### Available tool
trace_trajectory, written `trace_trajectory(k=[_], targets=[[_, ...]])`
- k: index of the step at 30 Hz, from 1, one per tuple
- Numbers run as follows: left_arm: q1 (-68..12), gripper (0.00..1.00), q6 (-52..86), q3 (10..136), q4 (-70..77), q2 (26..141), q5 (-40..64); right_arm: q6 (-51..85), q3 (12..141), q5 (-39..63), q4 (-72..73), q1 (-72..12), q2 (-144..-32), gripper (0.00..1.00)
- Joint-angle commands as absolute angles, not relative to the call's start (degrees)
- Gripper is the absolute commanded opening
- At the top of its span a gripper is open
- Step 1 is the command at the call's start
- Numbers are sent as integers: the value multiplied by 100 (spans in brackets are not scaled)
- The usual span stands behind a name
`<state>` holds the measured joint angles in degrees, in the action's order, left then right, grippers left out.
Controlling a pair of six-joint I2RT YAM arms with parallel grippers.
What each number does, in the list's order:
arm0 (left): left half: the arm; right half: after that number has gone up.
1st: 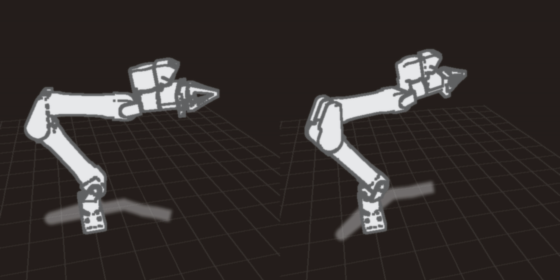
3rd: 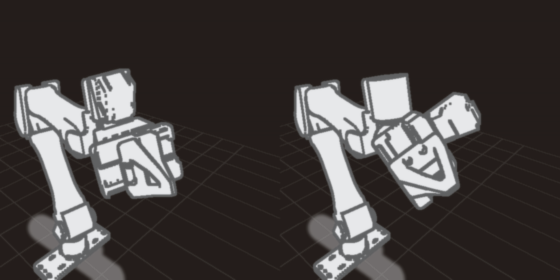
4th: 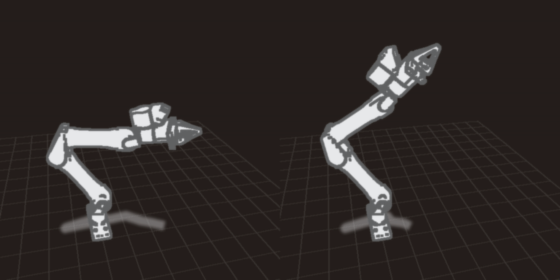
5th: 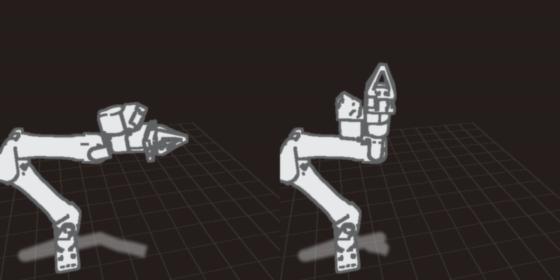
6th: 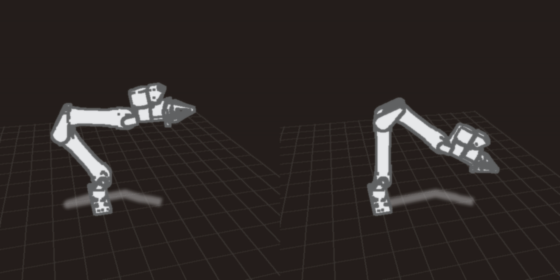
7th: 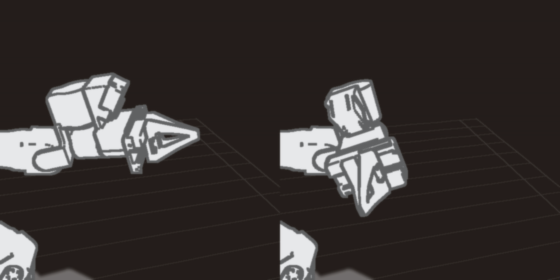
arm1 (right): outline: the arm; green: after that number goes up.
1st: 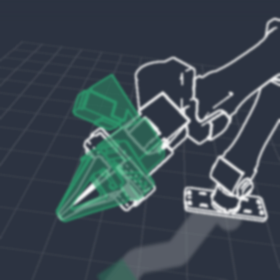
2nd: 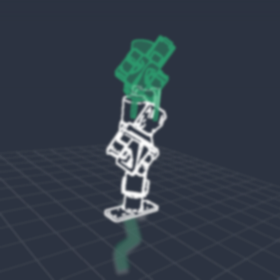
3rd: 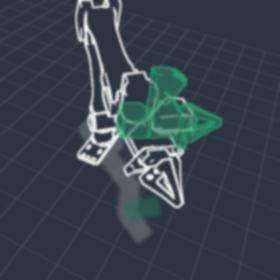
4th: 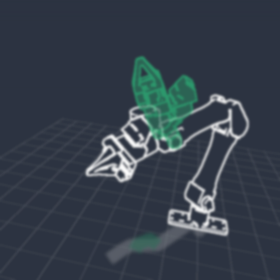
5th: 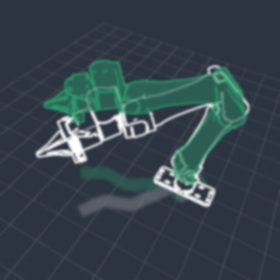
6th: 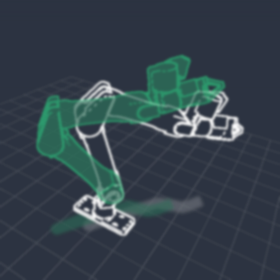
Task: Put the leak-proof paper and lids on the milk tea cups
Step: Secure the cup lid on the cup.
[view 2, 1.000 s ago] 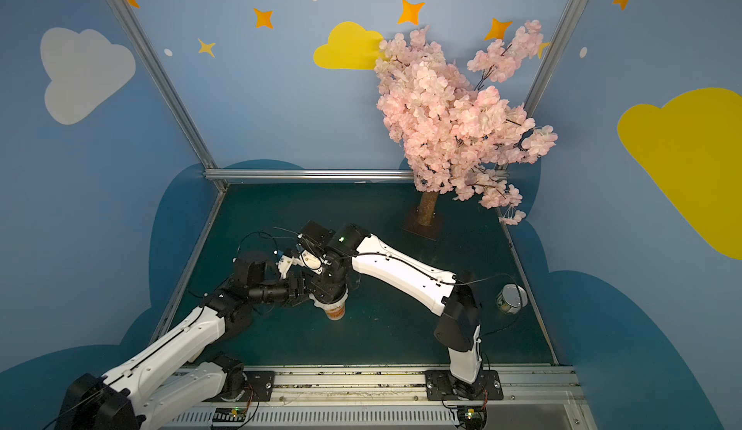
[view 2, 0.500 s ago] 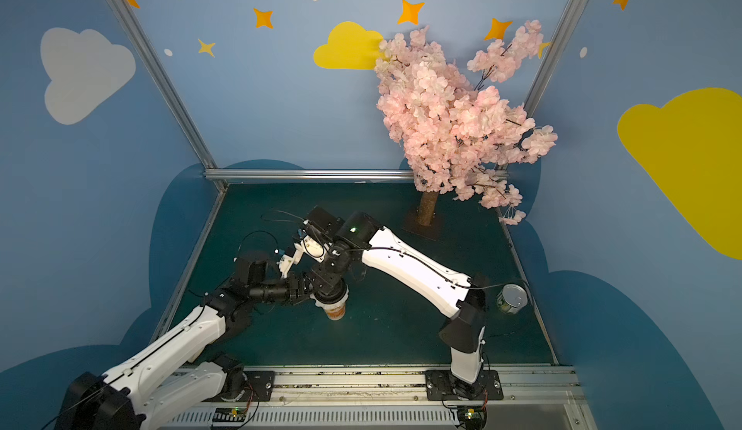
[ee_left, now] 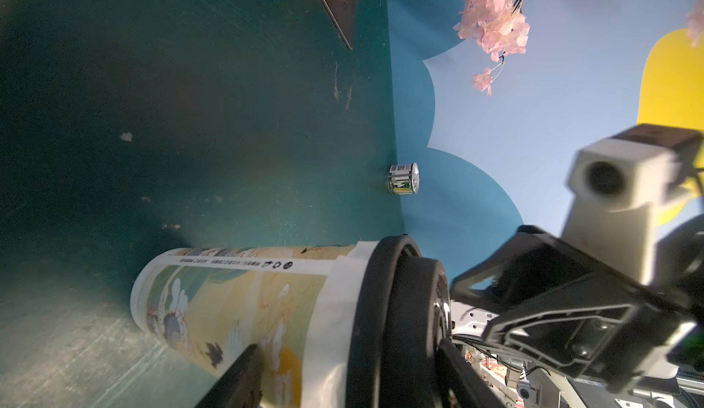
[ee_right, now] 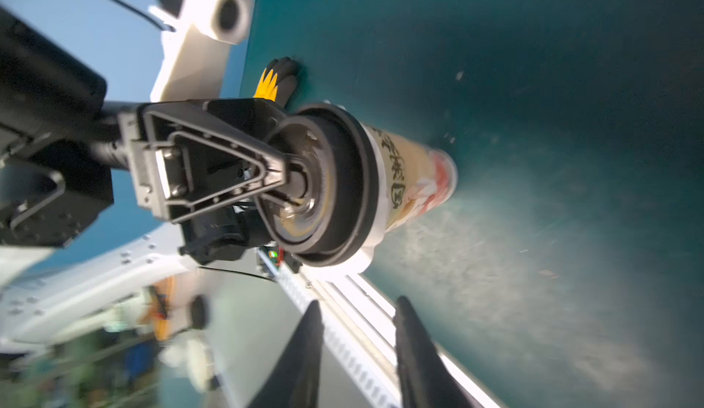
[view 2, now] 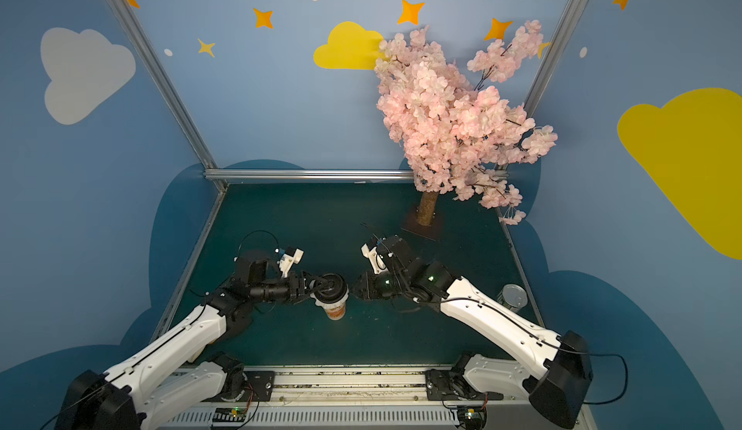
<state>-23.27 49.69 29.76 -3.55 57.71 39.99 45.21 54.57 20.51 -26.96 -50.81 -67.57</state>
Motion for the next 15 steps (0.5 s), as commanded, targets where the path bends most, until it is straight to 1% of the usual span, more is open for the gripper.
trace_trajectory(k=[1, 6, 11, 15], targets=[[-2418, 68, 4843, 2584, -1556, 6100, 3552, 5560, 5074, 2624, -1235, -5063, -6750, 41], [-2415, 68, 4852, 2575, -1613, 6050, 3489, 5808, 4558, 2693, -651, -5062, -6793, 42], [-2420, 67, 4862, 2575, -1634, 6034, 3472, 5852, 4448, 2751, -445, -5041, -6837, 44], [-2422, 67, 4852, 2584, -1626, 6056, 3472, 5854, 4378, 2716, -468, -4992, -6921, 43]])
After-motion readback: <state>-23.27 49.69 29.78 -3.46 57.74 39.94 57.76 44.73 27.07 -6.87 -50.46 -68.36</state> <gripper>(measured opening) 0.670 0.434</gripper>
